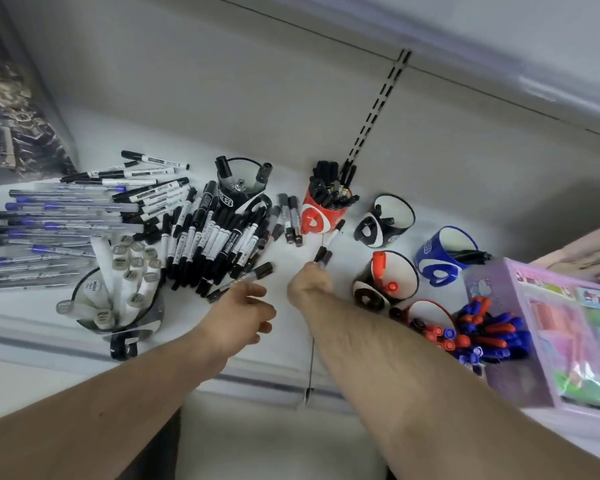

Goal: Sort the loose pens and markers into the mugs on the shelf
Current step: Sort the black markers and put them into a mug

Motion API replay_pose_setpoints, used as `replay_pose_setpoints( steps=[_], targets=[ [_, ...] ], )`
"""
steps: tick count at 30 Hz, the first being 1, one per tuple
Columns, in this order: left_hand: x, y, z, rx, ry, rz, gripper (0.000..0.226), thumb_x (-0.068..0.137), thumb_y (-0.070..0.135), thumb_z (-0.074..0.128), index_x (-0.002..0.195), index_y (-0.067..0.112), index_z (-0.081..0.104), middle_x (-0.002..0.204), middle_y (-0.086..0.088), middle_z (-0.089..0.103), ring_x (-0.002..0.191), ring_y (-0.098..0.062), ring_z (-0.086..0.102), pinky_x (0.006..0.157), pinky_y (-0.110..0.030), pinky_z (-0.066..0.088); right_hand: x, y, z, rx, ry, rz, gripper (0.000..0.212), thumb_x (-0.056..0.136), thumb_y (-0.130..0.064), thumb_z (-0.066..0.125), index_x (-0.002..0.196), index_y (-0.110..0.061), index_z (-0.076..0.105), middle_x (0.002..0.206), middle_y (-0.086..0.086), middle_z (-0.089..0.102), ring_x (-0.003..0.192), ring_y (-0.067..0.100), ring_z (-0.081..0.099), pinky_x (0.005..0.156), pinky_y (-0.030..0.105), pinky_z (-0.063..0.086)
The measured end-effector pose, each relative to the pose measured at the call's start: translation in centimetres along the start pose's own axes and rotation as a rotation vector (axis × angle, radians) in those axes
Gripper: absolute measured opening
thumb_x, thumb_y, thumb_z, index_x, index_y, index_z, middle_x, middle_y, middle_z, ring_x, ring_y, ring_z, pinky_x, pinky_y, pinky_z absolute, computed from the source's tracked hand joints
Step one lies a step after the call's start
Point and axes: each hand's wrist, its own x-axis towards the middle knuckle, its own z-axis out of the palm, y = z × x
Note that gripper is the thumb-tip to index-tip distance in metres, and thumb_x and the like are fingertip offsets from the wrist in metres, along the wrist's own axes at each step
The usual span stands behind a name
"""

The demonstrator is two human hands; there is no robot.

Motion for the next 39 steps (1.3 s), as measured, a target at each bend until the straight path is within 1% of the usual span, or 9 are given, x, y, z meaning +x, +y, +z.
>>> replay_pose_setpoints(
  steps=[4,7,13,17,20,23,28,33,39],
  targets=[
    [0.7,-1.1,0.1,0.050,0.071,-0.027,0.034,0.086,0.013,0.062,0.120,0.016,0.053,0.095,-0.007,0.063,0.082,-0.021,0.061,0.079,-0.039,0.053,-1.2,1.6,3.9,0.289,0.052,0.046,0.030,0.090,-0.015,0.051,0.119,-0.010,0.056,0.109,0.004,0.063,0.100,0.024,0.061,0.077,0.029,0.053],
    [0.9,-1.2,0.1,0.068,0.107,-0.009,0.020,0.092,0.023,0.059,0.111,0.017,0.057,0.094,-0.008,0.061,0.085,-0.023,0.057,0.084,-0.043,0.051,-5.6,2.0,4.7,0.581,0.134,-0.136,0.010,0.086,-0.020,0.057,0.096,-0.021,0.059,0.082,-0.007,0.059,0.077,0.017,0.057,0.060,0.023,0.041],
    [-0.2,-0.4,0.5,-0.381,-0.169,-0.188,0.031,0.097,0.037,0.053,0.083,0.011,0.062,0.082,-0.008,0.070,0.076,-0.021,0.065,0.074,-0.034,0.052,-11.9,2.5,3.8,0.729,-0.037,-0.491,0.023,0.080,-0.006,0.059,0.072,-0.026,0.050,0.066,-0.009,0.049,0.061,0.005,0.047,0.053,0.015,0.039],
    [-0.3,0.0,-0.2,-0.401,-0.171,-0.090,0.025,0.100,0.032,0.048,0.091,0.012,0.060,0.093,-0.011,0.071,0.074,-0.022,0.067,0.069,-0.034,0.055,-11.9,3.1,1.3,0.928,-0.273,-0.364,0.019,0.081,-0.008,0.068,0.068,-0.022,0.067,0.073,-0.010,0.060,0.069,0.002,0.057,0.064,0.016,0.044],
    [0.1,0.7,-1.4,-0.428,-0.048,-0.018,0.024,0.101,0.032,0.048,0.094,0.011,0.057,0.078,-0.006,0.066,0.072,-0.024,0.067,0.080,-0.051,0.056,-8.6,3.4,-0.4,1.109,0.020,-0.022,0.019,0.081,-0.025,0.066,0.063,-0.020,0.070,0.077,-0.007,0.069,0.087,0.015,0.065,0.073,0.030,0.045],
    [-0.4,0.9,-1.9,-0.489,-0.115,-0.024,0.025,0.101,0.035,0.047,0.094,0.012,0.054,0.063,0.000,0.049,0.050,-0.015,0.044,0.054,-0.031,0.050,-3.5,3.1,-0.9,0.730,0.250,0.039,0.020,0.087,-0.030,0.058,0.096,-0.016,0.069,0.092,0.001,0.066,0.096,0.027,0.063,0.074,0.029,0.046],
    [-0.7,0.3,-2.4,-0.579,-0.246,0.010,0.026,0.102,0.025,0.047,0.118,0.006,0.054,0.066,0.000,0.048,0.050,-0.013,0.040,0.046,-0.025,0.040,3.8,2.0,-0.7,0.136,0.177,-0.052,0.063,0.088,-0.038,0.051,0.148,-0.029,0.033,0.146,0.011,0.034,0.132,0.033,0.035,0.106,0.045,0.038],
    [-0.9,-0.5,-3.6,-0.633,-0.268,0.015,0.017,0.100,0.012,0.049,0.111,0.009,0.061,0.074,-0.003,0.053,0.057,-0.017,0.047,0.052,-0.028,0.047,8.2,1.5,-0.6,-0.123,0.026,0.103,0.060,0.092,-0.036,0.044,0.146,-0.011,0.036,0.141,0.018,0.040,0.124,0.035,0.042,0.097,0.040,0.040],
    [-0.1,-1.2,-3.0,-0.523,-0.166,-0.045,0.006,0.099,0.019,0.052,0.104,0.016,0.056,0.070,0.000,0.054,0.050,-0.013,0.046,0.046,-0.025,0.044,4.9,2.3,2.3,0.047,0.191,0.119,0.033,0.091,-0.013,0.057,0.122,-0.004,0.060,0.124,0.015,0.060,0.114,0.030,0.060,0.087,0.035,0.052]
  ],
)
